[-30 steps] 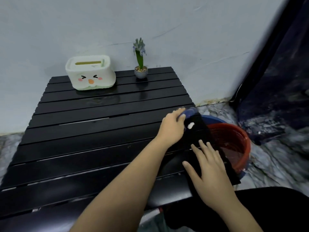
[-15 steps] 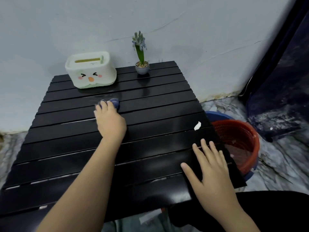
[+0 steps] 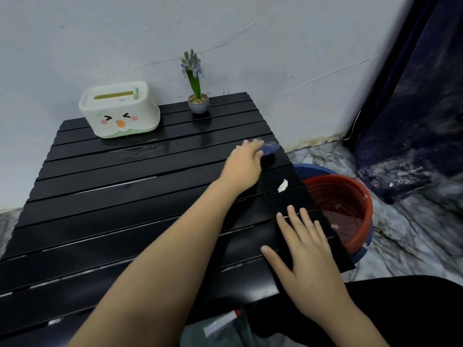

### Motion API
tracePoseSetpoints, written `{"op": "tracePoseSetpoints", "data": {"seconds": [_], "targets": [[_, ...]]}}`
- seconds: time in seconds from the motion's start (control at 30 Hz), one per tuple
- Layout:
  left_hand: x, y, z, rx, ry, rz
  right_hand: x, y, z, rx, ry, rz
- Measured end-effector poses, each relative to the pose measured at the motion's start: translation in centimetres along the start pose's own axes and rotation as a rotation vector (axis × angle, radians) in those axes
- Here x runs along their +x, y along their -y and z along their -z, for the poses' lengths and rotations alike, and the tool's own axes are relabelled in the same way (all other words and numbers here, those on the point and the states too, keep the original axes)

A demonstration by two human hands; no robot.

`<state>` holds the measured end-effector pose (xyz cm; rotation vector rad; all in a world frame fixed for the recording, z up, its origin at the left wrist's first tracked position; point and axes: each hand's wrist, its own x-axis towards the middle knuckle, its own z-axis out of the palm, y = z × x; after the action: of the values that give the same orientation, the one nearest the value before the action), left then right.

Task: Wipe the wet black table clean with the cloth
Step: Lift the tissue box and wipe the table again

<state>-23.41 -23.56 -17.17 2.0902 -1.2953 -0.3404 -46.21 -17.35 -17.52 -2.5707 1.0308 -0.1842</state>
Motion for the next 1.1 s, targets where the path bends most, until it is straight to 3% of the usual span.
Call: {"op": "tracePoseSetpoints", "data": {"seconds": [0.17, 0.3, 0.5, 0.63, 0.77, 0.97, 1.1], "targets": [[-7.2, 3.9, 5.6, 0.187, -0.327, 0.241, -1.6, -0.8, 0.2, -0.017, 0.020, 0.060], [-14.0, 6.6, 4.9, 0.353, -0.312, 0.414, -2.3, -0.9, -0.3, -0.023, -0.011, 0.066], [-11.3, 1.3, -0.4, 0.362, -0.180, 0.166, -2.2, -0.7, -0.5, -0.034, -0.034, 0.063], [-8.0, -4.1, -3.8, 0.305, 0.032, -0.082, -2.1, -0.6, -0.3, -0.031, -0.025, 0.064], [-3.4, -6.6, -2.5, 0.164, 0.303, -0.199, -2.4, -0.7, -0.1, -0.001, -0.028, 0.073], [-5.4, -3.6, -2.3, 0.205, 0.342, -0.450, -2.5, -1.1, 0.0, 0.049, -0.067, 0.068], [-10.1, 1.6, 0.9, 0.135, 0.272, -0.474, -3.0, -1.7, 0.1, 0.056, -0.076, 0.065]]}}
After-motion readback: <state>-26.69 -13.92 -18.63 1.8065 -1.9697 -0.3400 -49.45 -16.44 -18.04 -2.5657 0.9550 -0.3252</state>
